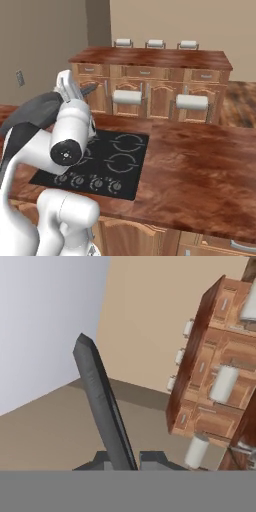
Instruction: Pick the pan from the cabinet and place it on the stove. Then turn on the stove burner for the pan.
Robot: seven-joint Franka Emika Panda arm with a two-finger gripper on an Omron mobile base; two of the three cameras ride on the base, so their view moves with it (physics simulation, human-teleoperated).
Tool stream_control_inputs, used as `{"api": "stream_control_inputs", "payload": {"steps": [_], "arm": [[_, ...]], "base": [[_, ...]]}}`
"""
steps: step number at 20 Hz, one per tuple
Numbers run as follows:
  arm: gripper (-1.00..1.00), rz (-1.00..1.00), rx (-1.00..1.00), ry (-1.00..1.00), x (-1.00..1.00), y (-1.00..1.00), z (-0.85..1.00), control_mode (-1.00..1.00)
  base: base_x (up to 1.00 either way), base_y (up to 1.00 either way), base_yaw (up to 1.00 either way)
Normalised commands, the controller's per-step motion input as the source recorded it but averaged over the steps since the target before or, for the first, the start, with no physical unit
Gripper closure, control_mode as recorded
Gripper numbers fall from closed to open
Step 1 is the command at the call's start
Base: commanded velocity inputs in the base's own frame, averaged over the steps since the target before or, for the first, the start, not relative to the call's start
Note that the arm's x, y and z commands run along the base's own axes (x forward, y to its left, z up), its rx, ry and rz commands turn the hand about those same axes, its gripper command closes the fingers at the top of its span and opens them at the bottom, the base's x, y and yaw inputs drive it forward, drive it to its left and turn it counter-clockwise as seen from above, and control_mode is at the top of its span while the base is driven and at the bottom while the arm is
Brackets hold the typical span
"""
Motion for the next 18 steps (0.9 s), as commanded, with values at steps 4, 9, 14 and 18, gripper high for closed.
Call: {"api": "stream_control_inputs", "payload": {"steps": [4, 9, 14, 18], "arm": [[1.00, 0.09, 0.05, 0.00, 0.45, -0.39, -0.09, -1.00], [1.00, 0.09, 0.05, 0.00, 0.33, -0.41, -0.20, -1.00], [1.00, 0.05, 0.01, 0.00, 0.25, -0.34, -0.22, -1.00], [1.00, 0.00, 0.01, 0.02, 0.25, -0.41, -0.12, -1.00]], "base": [[0.00, 0.00, 0.00], [0.00, 0.00, 0.00], [0.00, 0.00, 0.00], [0.00, 0.00, 0.00]]}}
